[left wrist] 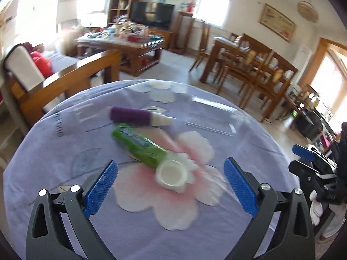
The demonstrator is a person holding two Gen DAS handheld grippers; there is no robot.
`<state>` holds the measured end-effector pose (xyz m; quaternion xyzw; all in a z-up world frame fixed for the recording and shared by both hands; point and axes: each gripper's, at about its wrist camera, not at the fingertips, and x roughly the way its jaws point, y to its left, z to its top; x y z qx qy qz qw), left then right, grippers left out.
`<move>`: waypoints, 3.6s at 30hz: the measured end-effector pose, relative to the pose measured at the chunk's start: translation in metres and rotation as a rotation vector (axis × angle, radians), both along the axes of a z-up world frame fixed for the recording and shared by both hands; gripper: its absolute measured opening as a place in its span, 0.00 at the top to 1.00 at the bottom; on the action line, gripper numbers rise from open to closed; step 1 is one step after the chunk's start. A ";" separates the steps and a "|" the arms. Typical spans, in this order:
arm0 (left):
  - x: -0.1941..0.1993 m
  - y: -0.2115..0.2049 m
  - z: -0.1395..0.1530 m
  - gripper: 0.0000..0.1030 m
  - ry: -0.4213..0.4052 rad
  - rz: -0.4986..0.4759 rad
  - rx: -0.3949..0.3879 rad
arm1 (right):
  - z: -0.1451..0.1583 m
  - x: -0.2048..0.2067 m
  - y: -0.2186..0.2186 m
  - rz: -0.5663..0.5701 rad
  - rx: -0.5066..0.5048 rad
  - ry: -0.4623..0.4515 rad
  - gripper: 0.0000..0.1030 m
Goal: Collect trash
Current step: 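Move both open grippers back toward the table, then grasp the green Doublemint pack with the left gripper while the right gripper grasps the clear tray, then carry the gum pack and clear tray over the bin and open both grippers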
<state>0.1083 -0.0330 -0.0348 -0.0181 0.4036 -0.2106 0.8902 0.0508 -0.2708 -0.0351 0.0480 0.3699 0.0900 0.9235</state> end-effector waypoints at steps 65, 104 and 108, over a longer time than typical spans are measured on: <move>-0.081 -0.100 0.031 0.70 -0.140 -0.322 -0.043 | 0.009 -0.109 -0.123 -0.111 0.091 -0.041 0.78; -0.207 -0.427 -0.047 0.70 -0.027 -0.962 0.090 | -0.100 -0.281 -0.352 -0.516 -0.259 0.234 0.78; -0.209 -0.433 -0.053 0.70 -0.020 -0.964 0.108 | -0.098 -0.271 -0.350 -0.499 -0.260 0.241 0.78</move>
